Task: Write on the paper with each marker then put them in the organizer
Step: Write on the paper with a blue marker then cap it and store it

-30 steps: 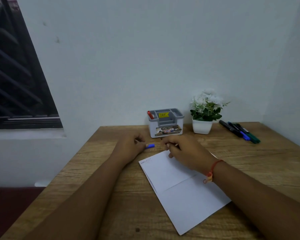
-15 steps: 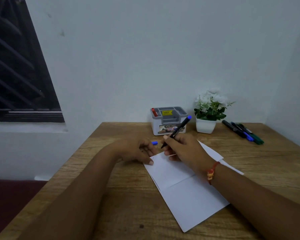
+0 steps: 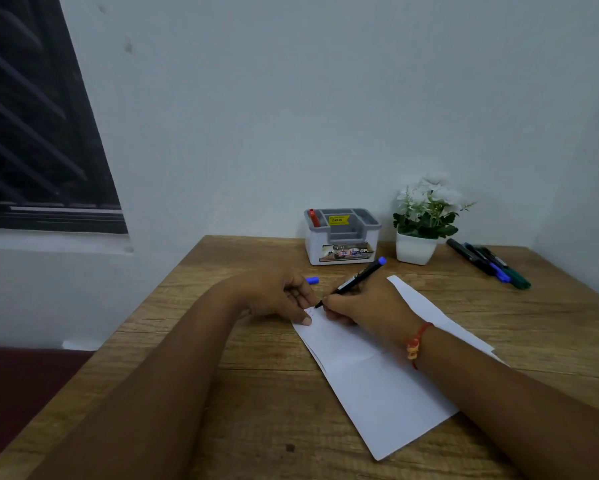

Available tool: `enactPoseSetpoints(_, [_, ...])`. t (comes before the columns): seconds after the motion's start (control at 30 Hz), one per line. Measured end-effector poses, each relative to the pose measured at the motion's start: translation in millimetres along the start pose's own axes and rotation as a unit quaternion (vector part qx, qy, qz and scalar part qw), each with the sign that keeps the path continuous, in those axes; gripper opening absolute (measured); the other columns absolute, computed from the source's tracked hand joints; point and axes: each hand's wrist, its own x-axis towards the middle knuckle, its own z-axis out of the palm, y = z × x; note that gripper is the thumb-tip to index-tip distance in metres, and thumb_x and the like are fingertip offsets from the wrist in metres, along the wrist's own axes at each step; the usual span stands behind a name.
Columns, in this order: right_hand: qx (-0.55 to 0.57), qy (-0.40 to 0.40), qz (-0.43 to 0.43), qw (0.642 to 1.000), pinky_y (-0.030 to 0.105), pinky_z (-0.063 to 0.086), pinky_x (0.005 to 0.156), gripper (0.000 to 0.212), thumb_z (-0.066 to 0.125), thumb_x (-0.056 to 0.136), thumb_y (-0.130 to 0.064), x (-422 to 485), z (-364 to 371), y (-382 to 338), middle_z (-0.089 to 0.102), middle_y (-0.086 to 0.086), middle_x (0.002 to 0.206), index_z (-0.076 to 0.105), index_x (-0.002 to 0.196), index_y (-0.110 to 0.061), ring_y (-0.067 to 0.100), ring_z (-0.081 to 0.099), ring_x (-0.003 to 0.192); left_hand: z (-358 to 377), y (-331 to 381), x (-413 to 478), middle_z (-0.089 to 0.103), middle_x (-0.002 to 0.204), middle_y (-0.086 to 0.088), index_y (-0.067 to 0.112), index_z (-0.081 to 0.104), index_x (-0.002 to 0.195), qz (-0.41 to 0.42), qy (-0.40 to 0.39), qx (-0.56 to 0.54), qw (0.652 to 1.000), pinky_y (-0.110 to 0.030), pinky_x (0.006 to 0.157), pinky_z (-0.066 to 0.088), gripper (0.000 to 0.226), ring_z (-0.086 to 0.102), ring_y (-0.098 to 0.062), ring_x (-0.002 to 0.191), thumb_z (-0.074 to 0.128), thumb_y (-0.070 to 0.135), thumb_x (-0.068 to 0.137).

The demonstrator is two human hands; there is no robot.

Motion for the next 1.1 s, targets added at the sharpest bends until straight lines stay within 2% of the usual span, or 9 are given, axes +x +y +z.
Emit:
enactPoseSetpoints(0.1, [-0.008,0.016,0.005,1.000,0.030,0.060,0.068,0.008,0.071,0.079,-0.018,0.8,0.3,0.8,0.078,0.003,0.072,0.076,0.082,-0.012,0.011,0.070,0.064,0.2,0.9,0.0,0.069,0.105,0.002,0.022,0.070,0.111,-0.001,-0.005,0.003,1.000,-0.031,0.096,0.052,0.040,0.062,-0.006,0.089,0.083,0.021,0.073])
enactPoseSetpoints(0.3, [-0.023,0.028,0.006,0.999,0.033,0.060,0.067,0.010,0.072,0.075,-0.022,3.2,2.9,4.2,0.076,0.003,0.069,0.077,0.080,-0.014,0.011,0.070,0.062,0.3,-0.6,0.6,0.070,0.104,0.004,0.025,0.072,0.108,0.006,-0.001,0.008,1.000,-0.031,0.096,0.052,0.039,0.063,-0.004,0.089,0.084,0.024,0.072])
enactPoseSetpoints(0.4, [-0.041,0.016,0.008,0.999,0.029,0.057,0.063,0.009,0.070,0.075,-0.021,2.8,3.1,1.4,0.075,0.002,0.066,0.075,0.072,-0.016,0.009,0.067,0.060,-0.3,-0.4,0.8,0.070,0.102,0.006,0.026,0.072,0.108,0.006,-0.001,0.010,1.000,-0.028,0.094,0.053,0.038,0.064,-0.004,0.089,0.084,0.024,0.072])
enactPoseSetpoints(0.5, [-0.047,0.014,0.009,0.999,0.031,0.057,0.065,0.014,0.068,0.075,-0.022,3.1,1.9,-0.5,0.074,0.003,0.066,0.073,0.064,-0.015,0.010,0.066,0.060,-0.7,1.2,0.8,0.069,0.099,0.008,0.026,0.072,0.108,0.001,-0.005,0.011,1.000,-0.026,0.093,0.052,0.038,0.063,-0.003,0.088,0.084,0.023,0.073])
enactPoseSetpoints(0.63, [-0.042,0.036,0.011,0.998,0.033,0.059,0.068,0.015,0.071,0.079,-0.024,3.6,3.2,2.0,0.076,0.003,0.067,0.076,0.073,-0.011,0.010,0.068,0.061,-0.5,1.4,0.7,0.069,0.099,0.007,0.024,0.071,0.110,0.000,-0.006,0.007,1.000,-0.028,0.095,0.052,0.040,0.062,-0.003,0.088,0.083,0.022,0.073])
enactPoseSetpoints(0.8, [-0.063,0.041,0.011,0.997,0.030,0.060,0.067,0.012,0.072,0.081,-0.024,3.5,5.5,1.5,0.076,0.000,0.067,0.077,0.077,-0.013,0.007,0.069,0.060,-0.9,0.8,1.3,0.070,0.101,0.008,0.025,0.072,0.110,0.002,-0.010,0.011,1.000,-0.027,0.094,0.052,0.039,0.063,-0.002,0.088,0.084,0.023,0.073])
enactPoseSetpoints(1.0, [-0.078,0.040,0.014,0.996,0.032,0.059,0.066,0.017,0.071,0.078,-0.023,1.6,4.9,-3.5,0.074,0.002,0.063,0.074,0.066,-0.011,0.010,0.067,0.058,0.0,1.3,1.2,0.071,0.103,0.006,0.024,0.072,0.108,0.006,-0.003,0.008,1.000,-0.026,0.093,0.052,0.036,0.063,-0.001,0.087,0.083,0.023,0.073])
enactPoseSetpoints(1.1, [-0.093,0.045,0.011,0.995,0.034,0.060,0.067,0.017,0.071,0.079,-0.023,2.0,5.6,-3.8,0.075,0.004,0.065,0.075,0.069,-0.009,0.013,0.068,0.058,0.2,1.0,1.8,0.072,0.103,0.007,0.026,0.073,0.106,0.005,0.002,0.010,1.000,-0.029,0.095,0.052,0.036,0.064,-0.003,0.090,0.084,0.024,0.072])
